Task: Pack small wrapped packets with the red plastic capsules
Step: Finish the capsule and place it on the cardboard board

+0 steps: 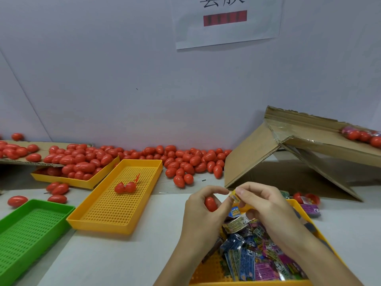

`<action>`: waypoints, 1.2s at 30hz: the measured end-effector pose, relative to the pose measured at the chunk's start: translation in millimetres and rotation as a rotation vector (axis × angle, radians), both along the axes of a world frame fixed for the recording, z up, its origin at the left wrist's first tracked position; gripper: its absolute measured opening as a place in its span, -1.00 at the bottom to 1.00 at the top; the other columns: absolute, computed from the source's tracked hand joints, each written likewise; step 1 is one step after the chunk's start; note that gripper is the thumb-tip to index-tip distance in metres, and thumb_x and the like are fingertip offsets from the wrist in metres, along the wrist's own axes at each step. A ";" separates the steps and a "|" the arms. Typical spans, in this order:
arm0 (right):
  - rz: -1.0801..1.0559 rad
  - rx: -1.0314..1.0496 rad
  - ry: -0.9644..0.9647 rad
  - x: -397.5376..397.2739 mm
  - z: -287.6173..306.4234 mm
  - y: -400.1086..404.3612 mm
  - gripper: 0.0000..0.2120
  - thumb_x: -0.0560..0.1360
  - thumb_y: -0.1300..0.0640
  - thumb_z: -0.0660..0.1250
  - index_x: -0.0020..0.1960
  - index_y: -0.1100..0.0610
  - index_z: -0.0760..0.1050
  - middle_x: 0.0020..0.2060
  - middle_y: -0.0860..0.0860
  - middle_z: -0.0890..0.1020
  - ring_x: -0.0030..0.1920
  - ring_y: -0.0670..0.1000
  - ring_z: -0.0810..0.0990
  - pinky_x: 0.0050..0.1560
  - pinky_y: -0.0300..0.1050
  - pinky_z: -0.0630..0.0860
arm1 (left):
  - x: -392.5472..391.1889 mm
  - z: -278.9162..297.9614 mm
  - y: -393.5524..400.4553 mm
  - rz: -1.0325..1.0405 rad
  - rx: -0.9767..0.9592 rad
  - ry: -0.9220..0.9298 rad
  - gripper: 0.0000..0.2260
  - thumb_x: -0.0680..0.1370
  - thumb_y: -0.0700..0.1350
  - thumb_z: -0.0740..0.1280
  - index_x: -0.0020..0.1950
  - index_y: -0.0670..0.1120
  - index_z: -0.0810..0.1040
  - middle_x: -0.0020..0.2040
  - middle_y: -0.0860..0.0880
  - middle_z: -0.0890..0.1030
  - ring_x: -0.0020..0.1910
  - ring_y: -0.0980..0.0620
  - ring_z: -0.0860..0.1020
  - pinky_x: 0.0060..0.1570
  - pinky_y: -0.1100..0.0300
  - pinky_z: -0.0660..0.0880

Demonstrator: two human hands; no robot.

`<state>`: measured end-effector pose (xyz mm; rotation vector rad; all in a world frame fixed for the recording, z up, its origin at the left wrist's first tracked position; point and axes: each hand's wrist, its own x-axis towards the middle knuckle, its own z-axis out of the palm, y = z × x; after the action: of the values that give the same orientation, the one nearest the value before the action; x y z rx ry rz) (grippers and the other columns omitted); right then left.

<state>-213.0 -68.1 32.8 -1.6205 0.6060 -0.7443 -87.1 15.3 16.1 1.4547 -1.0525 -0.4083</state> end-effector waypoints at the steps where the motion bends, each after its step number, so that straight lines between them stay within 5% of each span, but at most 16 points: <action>1: 0.029 -0.003 0.006 -0.4 0.2 0.3 -0.71 0.41 -0.16 0.30 -0.13 0.00 0.69 -0.32 -0.05 0.58 -0.24 -0.09 0.51 -0.21 -0.15 0.42 | 0.1 0.5 0.0 -0.007 0.001 0.028 -0.94 0.53 -0.11 0.45 -0.09 0.07 0.67 -0.48 0.10 0.49 -0.48 0.17 0.44 -0.43 0.35 0.41; 7: 0.010 -0.018 0.171 2.0 -2.9 -0.7 -0.78 0.57 -0.04 0.30 -0.11 -0.05 0.71 -0.37 -0.18 0.61 -0.28 -0.29 0.55 -0.16 -0.24 0.38 | 3.4 1.8 -0.1 0.040 -0.019 0.057 -0.83 0.50 -0.21 0.44 -0.22 0.04 0.67 -0.47 0.08 0.51 -0.49 0.18 0.38 -0.44 0.34 0.34; 14: -0.065 -0.065 0.090 1.9 -2.6 -0.4 -0.81 0.56 0.04 0.35 -0.13 -0.03 0.73 -0.38 -0.11 0.64 -0.34 -0.26 0.56 -0.29 -0.35 0.45 | 1.4 -1.1 -0.2 0.077 0.005 -0.089 -0.86 0.54 -0.14 0.44 -0.19 0.08 0.63 -0.37 -0.06 0.56 -0.43 0.17 0.42 -0.37 0.16 0.44; 17: -0.097 -0.078 0.028 1.3 -4.0 -2.3 -0.86 0.54 0.15 0.39 -0.14 0.09 0.72 -0.43 -0.21 0.58 -0.36 -0.28 0.54 -0.29 -0.39 0.44 | 2.2 -1.2 -0.9 0.091 -0.004 -0.099 -0.86 0.53 -0.15 0.44 -0.19 0.07 0.64 -0.40 -0.05 0.55 -0.44 0.17 0.42 -0.39 0.25 0.40; 22: -0.039 -0.063 -0.039 2.0 -0.9 0.2 -0.87 0.49 0.15 0.42 -0.14 0.13 0.74 -0.22 -0.07 0.68 -0.27 -0.21 0.60 -0.23 -0.33 0.49 | 3.7 0.8 -0.1 0.086 -0.020 -0.021 -0.85 0.53 -0.18 0.44 -0.18 0.06 0.66 -0.46 0.08 0.50 -0.46 0.18 0.42 -0.41 0.36 0.36; 28: 0.023 -0.066 -0.068 1.0 -0.2 1.9 -0.73 0.41 -0.01 0.38 -0.02 0.10 0.73 -0.47 -0.19 0.61 -0.39 -0.31 0.57 -0.38 -0.47 0.43 | 3.5 4.0 0.8 0.096 -0.043 0.039 -0.87 0.53 -0.20 0.44 -0.16 0.01 0.67 -0.46 0.14 0.53 -0.48 0.21 0.46 -0.45 0.41 0.36; 36: -0.069 -0.048 0.007 1.8 -7.3 -4.4 -0.87 0.53 0.13 0.40 -0.09 0.01 0.73 -0.42 -0.14 0.65 -0.42 -0.29 0.55 -0.42 -0.43 0.42 | 2.7 3.2 1.7 0.077 -0.007 0.011 -0.90 0.53 -0.17 0.44 -0.08 0.04 0.64 -0.43 0.15 0.54 -0.43 0.21 0.51 -0.40 0.41 0.41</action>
<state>-211.3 -72.5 25.5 -1.6531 0.6564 -0.8097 -84.5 17.0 19.3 1.4798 -0.9851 -0.3571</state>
